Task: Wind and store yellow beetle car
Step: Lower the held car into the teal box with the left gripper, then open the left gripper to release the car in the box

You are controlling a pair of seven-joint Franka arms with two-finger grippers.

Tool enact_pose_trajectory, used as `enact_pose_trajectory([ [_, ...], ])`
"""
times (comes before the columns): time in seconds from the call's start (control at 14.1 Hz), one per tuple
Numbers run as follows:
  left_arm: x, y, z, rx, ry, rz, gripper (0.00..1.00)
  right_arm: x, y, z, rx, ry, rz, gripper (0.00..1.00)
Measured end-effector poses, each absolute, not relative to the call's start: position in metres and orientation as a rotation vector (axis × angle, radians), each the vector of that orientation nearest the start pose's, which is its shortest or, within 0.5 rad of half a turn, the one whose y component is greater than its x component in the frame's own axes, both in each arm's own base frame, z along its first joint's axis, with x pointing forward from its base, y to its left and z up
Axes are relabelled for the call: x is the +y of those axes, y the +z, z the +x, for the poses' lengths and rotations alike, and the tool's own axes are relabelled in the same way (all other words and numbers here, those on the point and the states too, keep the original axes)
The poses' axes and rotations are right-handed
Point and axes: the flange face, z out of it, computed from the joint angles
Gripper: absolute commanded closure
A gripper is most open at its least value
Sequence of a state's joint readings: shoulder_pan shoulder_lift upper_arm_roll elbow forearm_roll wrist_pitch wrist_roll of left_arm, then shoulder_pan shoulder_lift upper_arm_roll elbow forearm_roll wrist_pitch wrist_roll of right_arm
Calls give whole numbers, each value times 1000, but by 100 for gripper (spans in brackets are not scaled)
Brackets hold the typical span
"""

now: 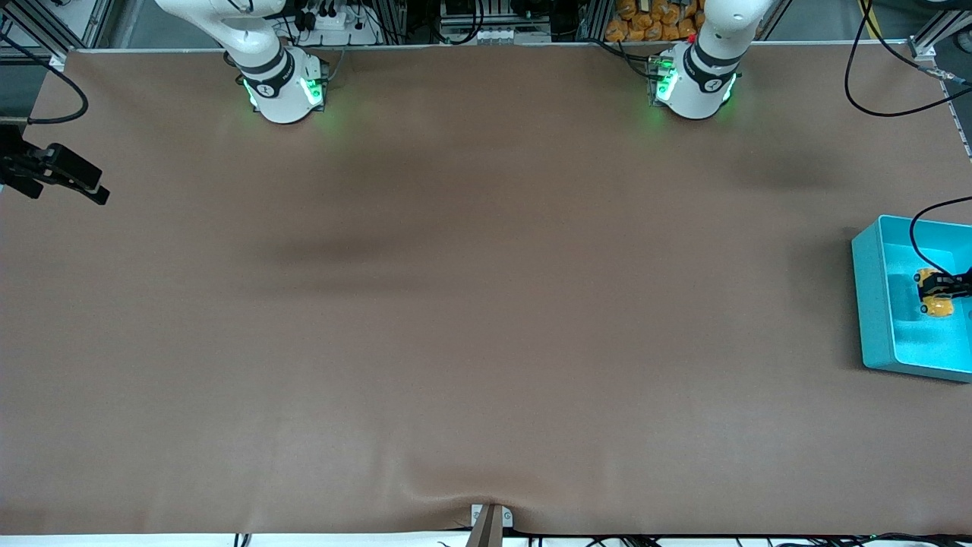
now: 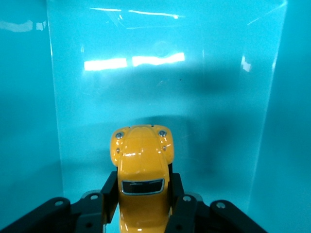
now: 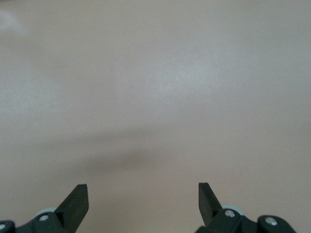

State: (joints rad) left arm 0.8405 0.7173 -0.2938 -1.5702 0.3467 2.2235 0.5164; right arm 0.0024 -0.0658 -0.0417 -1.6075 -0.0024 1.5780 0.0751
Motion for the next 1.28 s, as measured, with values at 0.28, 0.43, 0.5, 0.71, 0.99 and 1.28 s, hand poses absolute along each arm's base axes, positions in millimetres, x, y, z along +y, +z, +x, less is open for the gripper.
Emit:
enact_pose_trajectory([
  [0.28, 404, 204, 571, 184, 66, -3079, 96, -22, 644, 534, 179, -57, -3135, 0],
  [0.43, 405, 192, 570, 181, 57, -3082, 0, -22, 644, 534, 179, -57, -3135, 0],
  [0.5, 405, 193, 571, 181, 50, -3079, 0, -22, 644, 534, 179, -57, -3135, 0],
  [0.71, 408, 198, 574, 179, 28, -3070, 0, -22, 644, 534, 179, -57, -3135, 0],
  [0.99, 401, 231, 589, 203, -40, -3041, 0, -22, 644, 534, 179, -57, -3135, 0],
  [1.28, 368, 287, 601, 275, -101, -3002, 0, -22, 644, 534, 180, -57, -3135, 0],
])
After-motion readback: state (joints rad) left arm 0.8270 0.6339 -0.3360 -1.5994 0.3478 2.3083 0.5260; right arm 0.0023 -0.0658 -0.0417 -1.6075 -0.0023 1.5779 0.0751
